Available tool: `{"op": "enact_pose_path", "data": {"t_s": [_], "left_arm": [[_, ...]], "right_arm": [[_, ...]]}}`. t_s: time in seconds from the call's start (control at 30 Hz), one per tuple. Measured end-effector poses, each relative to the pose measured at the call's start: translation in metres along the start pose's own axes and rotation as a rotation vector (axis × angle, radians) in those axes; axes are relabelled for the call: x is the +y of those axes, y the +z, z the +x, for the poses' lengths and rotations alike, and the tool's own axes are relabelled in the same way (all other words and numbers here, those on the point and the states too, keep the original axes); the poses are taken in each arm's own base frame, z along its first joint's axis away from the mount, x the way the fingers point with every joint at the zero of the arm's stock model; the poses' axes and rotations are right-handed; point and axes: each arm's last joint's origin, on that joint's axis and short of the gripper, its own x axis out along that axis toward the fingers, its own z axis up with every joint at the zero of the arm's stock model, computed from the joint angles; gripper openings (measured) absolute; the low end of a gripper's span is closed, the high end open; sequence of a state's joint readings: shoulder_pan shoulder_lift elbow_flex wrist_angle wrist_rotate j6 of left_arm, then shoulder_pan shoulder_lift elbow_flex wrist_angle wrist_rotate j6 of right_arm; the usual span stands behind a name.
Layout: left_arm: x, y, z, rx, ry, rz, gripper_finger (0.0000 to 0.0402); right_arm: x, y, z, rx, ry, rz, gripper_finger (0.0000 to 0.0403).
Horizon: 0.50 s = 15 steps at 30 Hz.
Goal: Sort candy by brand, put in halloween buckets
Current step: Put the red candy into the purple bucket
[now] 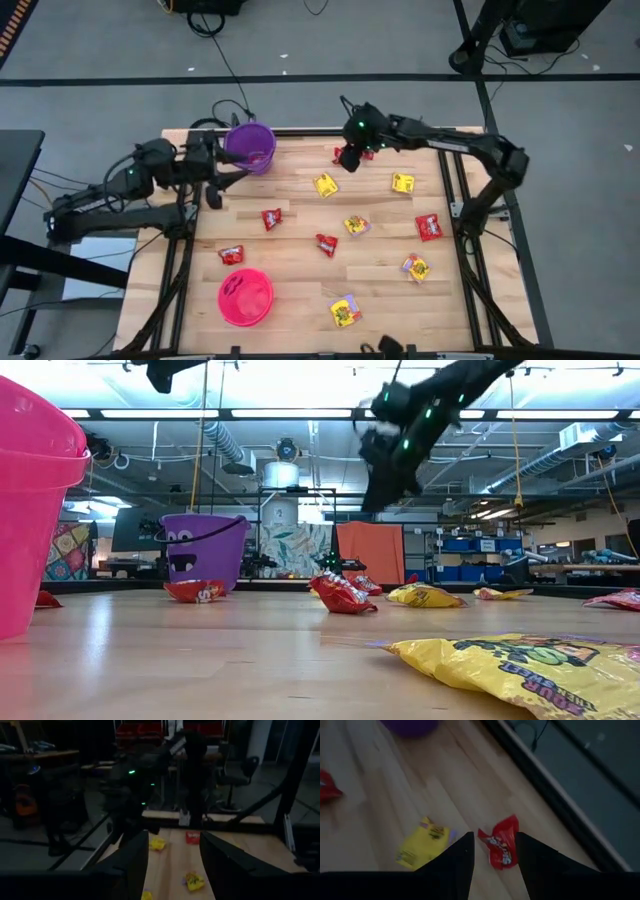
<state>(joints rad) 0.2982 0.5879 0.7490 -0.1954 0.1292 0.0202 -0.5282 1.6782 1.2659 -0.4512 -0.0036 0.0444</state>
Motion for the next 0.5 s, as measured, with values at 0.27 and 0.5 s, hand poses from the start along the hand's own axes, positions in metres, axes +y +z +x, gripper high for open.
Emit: {"op": "enact_pose_path", "data": {"t_s": [0.27, 0.5], "left_arm": [[-0.007, -0.007, 0.014, 0.067, -0.033, -0.033, 0.0183], [-0.011, -0.009, 0.02, 0.077, -0.065, -0.053, 0.0183]], "right_arm": [[-0.041, -0.016, 0.049, 0.116, 0.034, 0.04, 0.0156], [-0.054, -0.018, 0.067, 0.077, 0.169, 0.082, 0.0156]]}}
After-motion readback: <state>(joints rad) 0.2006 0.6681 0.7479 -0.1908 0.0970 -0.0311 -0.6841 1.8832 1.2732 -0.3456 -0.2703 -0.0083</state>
